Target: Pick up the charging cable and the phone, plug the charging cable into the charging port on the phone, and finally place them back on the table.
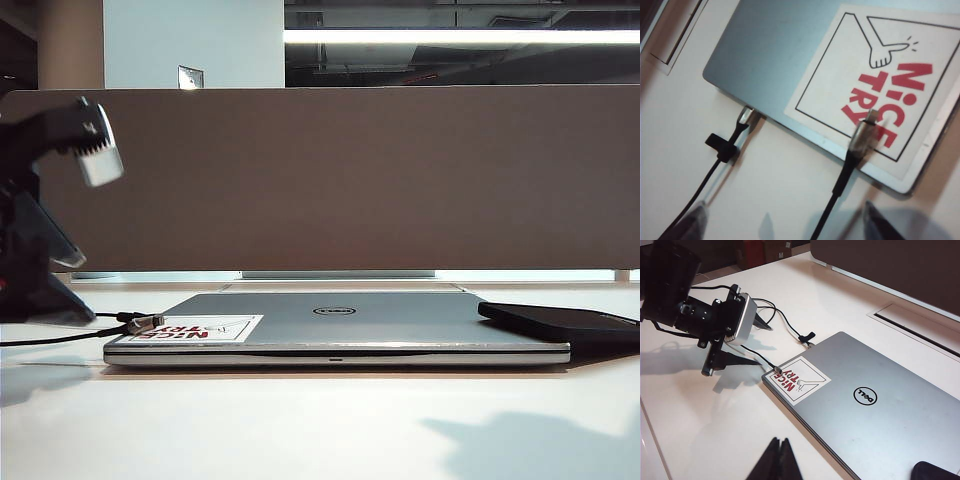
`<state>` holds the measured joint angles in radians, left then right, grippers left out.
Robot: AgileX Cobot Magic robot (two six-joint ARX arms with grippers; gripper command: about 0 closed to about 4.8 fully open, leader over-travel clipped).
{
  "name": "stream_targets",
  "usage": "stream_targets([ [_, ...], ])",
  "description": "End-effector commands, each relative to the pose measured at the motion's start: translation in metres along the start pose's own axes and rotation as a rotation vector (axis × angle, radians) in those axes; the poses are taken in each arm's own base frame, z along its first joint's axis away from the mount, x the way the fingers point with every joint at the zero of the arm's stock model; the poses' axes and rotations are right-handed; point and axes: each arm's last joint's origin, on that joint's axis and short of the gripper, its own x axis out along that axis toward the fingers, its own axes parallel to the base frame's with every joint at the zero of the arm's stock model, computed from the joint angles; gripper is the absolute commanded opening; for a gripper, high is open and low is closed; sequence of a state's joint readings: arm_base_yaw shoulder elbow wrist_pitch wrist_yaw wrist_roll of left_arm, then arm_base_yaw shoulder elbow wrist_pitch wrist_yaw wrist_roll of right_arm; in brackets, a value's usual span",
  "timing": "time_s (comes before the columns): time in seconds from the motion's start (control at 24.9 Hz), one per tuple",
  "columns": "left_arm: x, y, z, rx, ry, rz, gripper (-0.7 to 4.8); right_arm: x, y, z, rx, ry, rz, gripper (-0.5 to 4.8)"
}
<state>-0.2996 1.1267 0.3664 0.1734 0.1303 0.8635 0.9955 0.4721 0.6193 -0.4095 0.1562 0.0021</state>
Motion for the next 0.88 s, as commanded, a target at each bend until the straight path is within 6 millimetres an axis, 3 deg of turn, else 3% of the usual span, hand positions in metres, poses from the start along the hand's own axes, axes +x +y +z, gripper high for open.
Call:
stream_targets([
  [0.04, 0.01, 0.001, -0.001, 0.003, -0.013, 0.009, 3.95, -0.002, 0.0, 0.004, 0.003, -0.034, 0.0, -0.04],
  [0.32, 0.028, -0.003, -0.007, 0.0, 0.001, -0.007, 3.95, -0.002, 0.0, 0.005, 0.003, -0.035, 0.0, -0.04],
  [0.88, 0.042, -0.008, -0.013, -0.002, 0.01, -0.018, 3.95, -0.002, 0.0, 0.005, 0.003, -0.035, 0.0, -0.04],
])
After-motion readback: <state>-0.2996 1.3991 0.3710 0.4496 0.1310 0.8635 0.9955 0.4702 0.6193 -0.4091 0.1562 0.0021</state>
